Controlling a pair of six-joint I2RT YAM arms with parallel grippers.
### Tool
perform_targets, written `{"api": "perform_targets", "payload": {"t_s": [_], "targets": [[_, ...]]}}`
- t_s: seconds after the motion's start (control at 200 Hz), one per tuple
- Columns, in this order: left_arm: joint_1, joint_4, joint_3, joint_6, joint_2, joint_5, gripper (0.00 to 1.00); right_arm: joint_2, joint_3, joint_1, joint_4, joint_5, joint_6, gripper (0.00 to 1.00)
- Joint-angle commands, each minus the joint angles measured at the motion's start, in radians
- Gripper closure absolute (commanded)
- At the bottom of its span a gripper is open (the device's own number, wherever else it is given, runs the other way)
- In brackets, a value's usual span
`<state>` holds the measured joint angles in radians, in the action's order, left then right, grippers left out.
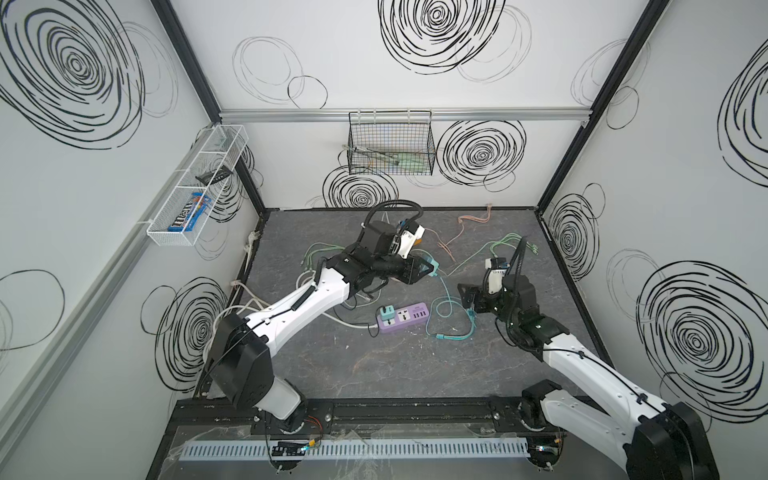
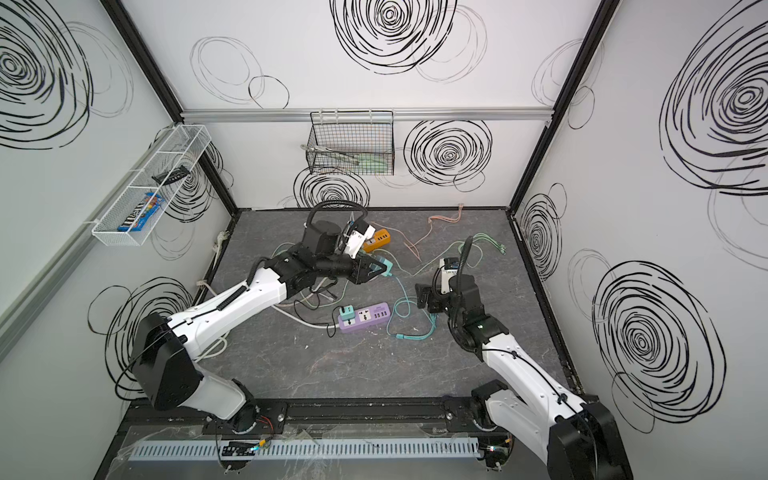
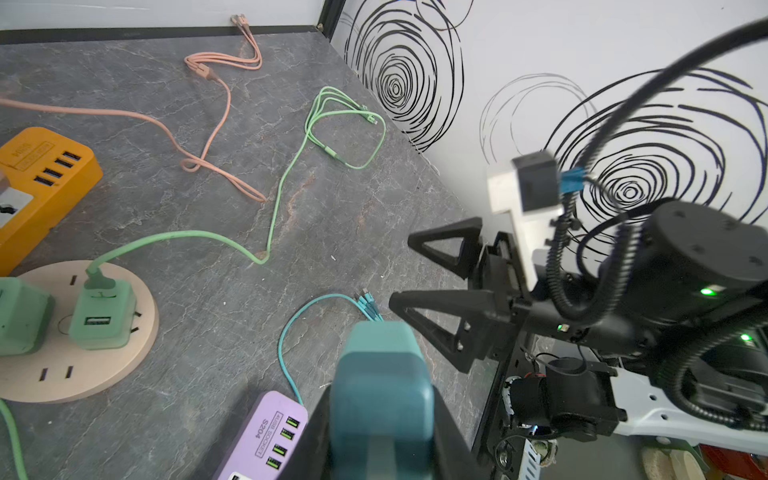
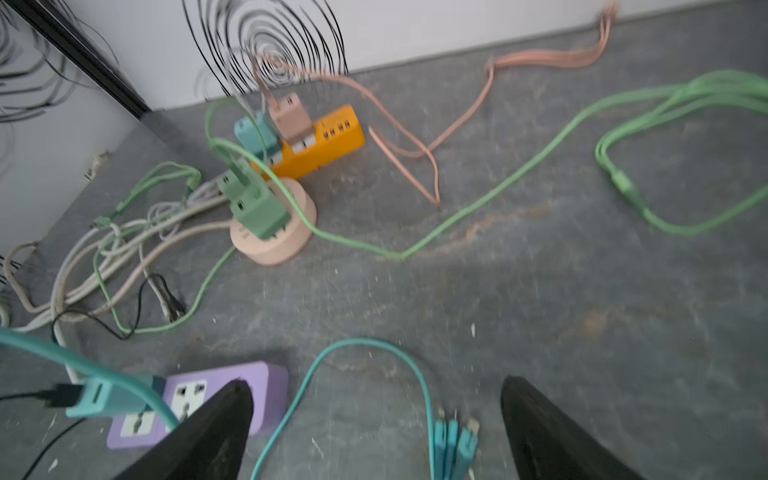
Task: Insert the plug
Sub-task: 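Lower the open right gripper to the teal multi-head cable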
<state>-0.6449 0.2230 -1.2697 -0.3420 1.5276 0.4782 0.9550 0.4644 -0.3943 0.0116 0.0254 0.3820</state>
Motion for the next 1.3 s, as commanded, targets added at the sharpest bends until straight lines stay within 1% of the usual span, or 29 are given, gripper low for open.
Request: {"api": "perform_targets", "payload": {"t_s": [0.0,0.215,0.285,0.375,0.475,0.51,0.6,0.7,0.77,0.911,1.011,1.071,1.146,1.296], "targets": [[0.005,-0.034,0.009,-0.012,-0.030,-0.022,1.00,-0.027,-0.035,-0.002,0.132,0.077,0.121,0.03],[0.011,-0.043,0.012,-0.018,-0.037,-0.050,1.00,-0.076,-0.119,-0.006,0.128,0.138,0.191,0.01],[0.012,-0.043,0.011,-0.018,-0.038,-0.056,1.00,-0.089,-0.137,-0.005,0.134,0.123,0.215,0.01],[0.016,-0.044,0.013,-0.018,-0.040,-0.068,1.00,-0.107,-0.163,-0.004,0.105,0.139,0.211,0.00],[0.022,-0.045,0.016,-0.020,-0.040,-0.074,1.00,-0.135,-0.157,-0.006,0.101,0.185,0.195,0.01],[0.024,-0.044,0.018,-0.021,-0.040,-0.075,1.00,-0.149,-0.159,-0.013,0.097,0.184,0.183,0.01],[0.028,-0.045,0.019,-0.023,-0.040,-0.077,1.00,-0.172,-0.187,-0.048,0.063,0.154,0.154,0.01],[0.032,-0.047,0.021,-0.026,-0.048,-0.092,1.00,-0.163,-0.185,-0.074,0.057,0.151,0.153,0.01],[0.037,-0.054,0.028,-0.029,-0.060,-0.099,1.00,-0.146,-0.183,-0.094,0.059,0.097,0.152,0.01],[0.044,-0.119,0.060,-0.048,-0.112,-0.092,1.00,-0.014,-0.144,-0.092,0.140,-0.043,0.208,0.02],[0.045,-0.185,0.092,-0.054,-0.170,-0.089,1.00,0.102,-0.099,-0.094,0.186,-0.087,0.244,0.04],[0.047,-0.223,0.113,-0.052,-0.204,-0.075,1.00,0.170,-0.069,-0.102,0.208,-0.109,0.260,0.08],[0.046,-0.236,0.118,-0.041,-0.228,-0.045,1.00,0.264,-0.024,-0.114,0.243,-0.132,0.260,0.24],[0.042,-0.222,0.117,-0.022,-0.247,-0.038,1.00,0.406,0.028,-0.192,0.266,-0.221,0.274,0.51]]}}
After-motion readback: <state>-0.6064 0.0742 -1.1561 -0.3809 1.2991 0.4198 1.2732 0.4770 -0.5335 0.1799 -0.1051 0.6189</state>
